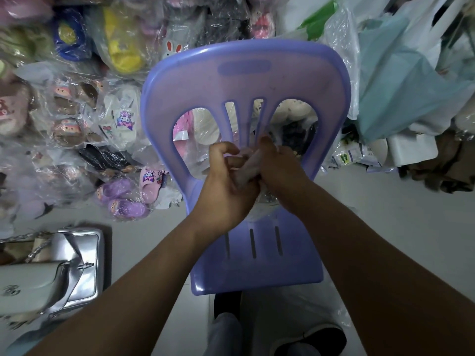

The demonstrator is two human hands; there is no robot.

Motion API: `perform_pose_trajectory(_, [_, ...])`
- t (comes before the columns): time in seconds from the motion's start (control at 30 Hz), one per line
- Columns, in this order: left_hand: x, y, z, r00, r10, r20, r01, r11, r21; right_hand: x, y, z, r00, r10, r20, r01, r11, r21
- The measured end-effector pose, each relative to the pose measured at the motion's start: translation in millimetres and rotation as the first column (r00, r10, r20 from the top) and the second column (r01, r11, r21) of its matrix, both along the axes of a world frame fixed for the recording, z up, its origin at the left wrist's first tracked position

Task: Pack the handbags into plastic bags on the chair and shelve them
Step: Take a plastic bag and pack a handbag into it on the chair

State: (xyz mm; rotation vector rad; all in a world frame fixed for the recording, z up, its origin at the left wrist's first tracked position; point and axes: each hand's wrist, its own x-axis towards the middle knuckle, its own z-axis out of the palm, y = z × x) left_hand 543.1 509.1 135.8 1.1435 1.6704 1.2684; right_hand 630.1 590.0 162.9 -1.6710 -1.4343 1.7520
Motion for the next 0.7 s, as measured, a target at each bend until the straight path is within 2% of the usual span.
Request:
perform_pose_trajectory(0.13, [1.6,4.7,6.8,0.973,0.177,0.151,-0.157,0.978,-0.139,2.1,-4.1,-4.9,0.978,-0.093,-0.185,0.094,0.996,-0.002])
perform_pose_trajectory(0.17, [1.5,8.7,10.2,0.954,0.209,0.213,-0.172,0.969,-0.179,3.5,-4.3,-5.3,0.973,-0.078,-0.219,0.081,0.997,0.006])
perform_pose_trajectory(0.23, [-1.0,14.3,13.9,0.947,0.209,0.245,-0.152,0.961,-0.231,5.9,-4.1,-9.1,0.971,-0.002,-0.239,0.017,0.998,0.06])
perform_pose_trajectory(0.33, [-10.7,17.2,15.8,0.959,0.161,0.232,-0.09,0.953,-0.291,8.7,1.2,-14.0,0.977,0.136,-0.165,-0.107,0.979,0.173])
perform_pose_trajectory(0.47, [-23.9,20.1,13.2,0.985,0.104,0.139,-0.047,0.931,-0.361,20.9,10.2,-5.0,0.907,0.355,-0.227,-0.333,0.934,0.129])
perform_pose_trajectory(0.53, [-28.4,22.0,11.7,0.986,0.1,0.13,-0.046,0.929,-0.368,27.6,12.3,-2.3,0.882,0.404,-0.241,-0.379,0.914,0.145])
perform_pose_trajectory(0.6, [-27.2,22.8,13.0,0.98,0.116,0.162,-0.05,0.931,-0.361,29.7,12.6,-2.0,0.899,0.4,-0.18,-0.361,0.908,0.213])
perform_pose_trajectory(0.7, [-20.0,21.7,18.1,0.986,0.136,0.092,-0.102,0.945,-0.312,26.7,11.8,-10.3,0.949,0.295,0.11,-0.31,0.816,0.488])
